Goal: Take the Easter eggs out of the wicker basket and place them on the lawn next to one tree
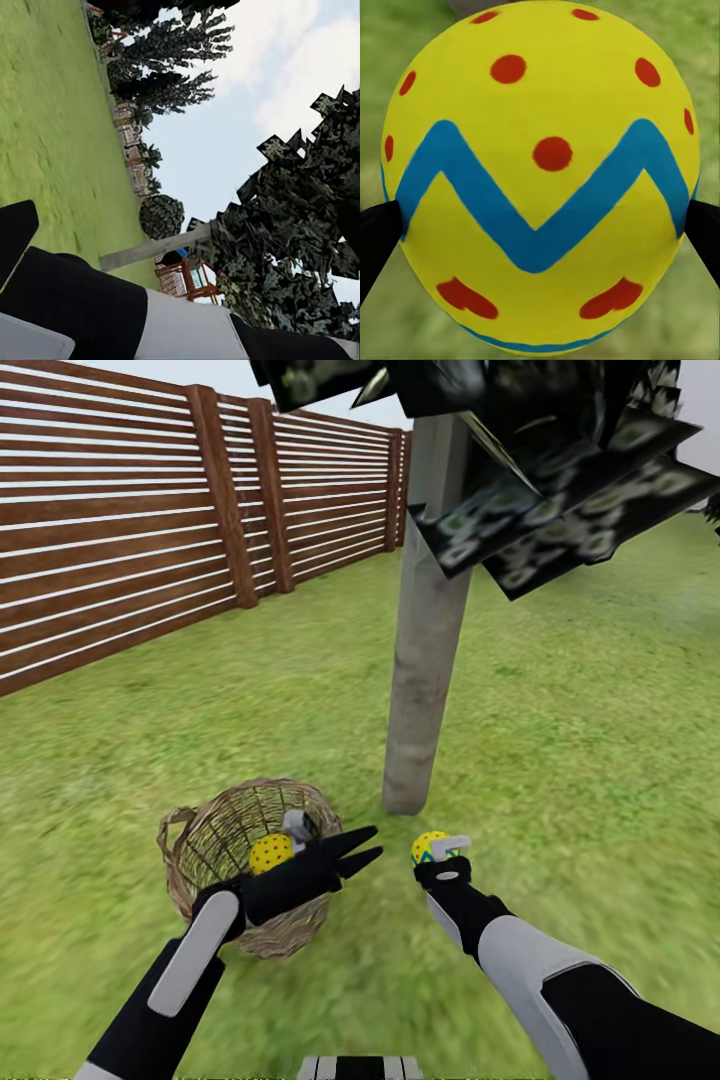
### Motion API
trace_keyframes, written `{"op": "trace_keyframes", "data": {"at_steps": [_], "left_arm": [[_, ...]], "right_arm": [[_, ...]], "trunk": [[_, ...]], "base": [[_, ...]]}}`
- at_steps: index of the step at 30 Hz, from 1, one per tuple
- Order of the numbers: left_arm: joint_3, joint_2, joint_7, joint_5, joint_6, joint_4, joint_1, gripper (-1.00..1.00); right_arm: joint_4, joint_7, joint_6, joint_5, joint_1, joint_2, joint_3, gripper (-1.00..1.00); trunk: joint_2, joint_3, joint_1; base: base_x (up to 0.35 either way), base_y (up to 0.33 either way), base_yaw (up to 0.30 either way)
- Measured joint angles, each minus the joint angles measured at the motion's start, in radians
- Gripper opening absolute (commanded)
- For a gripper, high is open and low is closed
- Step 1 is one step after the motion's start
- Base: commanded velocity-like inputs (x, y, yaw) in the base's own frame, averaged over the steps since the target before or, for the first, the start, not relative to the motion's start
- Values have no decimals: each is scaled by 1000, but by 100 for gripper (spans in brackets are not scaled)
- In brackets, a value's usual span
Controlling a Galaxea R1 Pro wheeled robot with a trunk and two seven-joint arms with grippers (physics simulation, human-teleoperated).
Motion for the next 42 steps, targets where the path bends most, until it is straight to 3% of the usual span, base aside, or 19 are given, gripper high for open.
{"op": "trace_keyframes", "data": {"at_steps": [9,21,24,28,32,42], "left_arm": [[-8,-6,3,2,-1,-2,0,100],[-10,-11,6,3,-5,7,0,100],[-11,-11,7,1,-5,9,0,100],[-14,-13,6,0,-12,8,0,100],[-16,-28,10,-6,-11,9,0,100],[-16,-29,12,-6,-11,10,0,100]], "right_arm": [[-2,0,-6,-1,0,-2,0,-100],[-3,3,-37,1,2,-1,2,-100],[-4,3,-50,0,5,-1,27,-100],[-4,3,-53,0,8,-2,33,-100],[-4,3,-53,0,9,-2,33,-100],[-8,3,-53,1,10,-2,34,-100]], "trunk": [[-2,-35,4],[-2,-35,3],[-2,-35,3],[-2,-35,4],[-3,-50,6],[-5,-85,10]], "base": [[0,0,0],[115,0,0],[270,0,0],[9,0,0],[0,0,0],[0,0,0]]}}
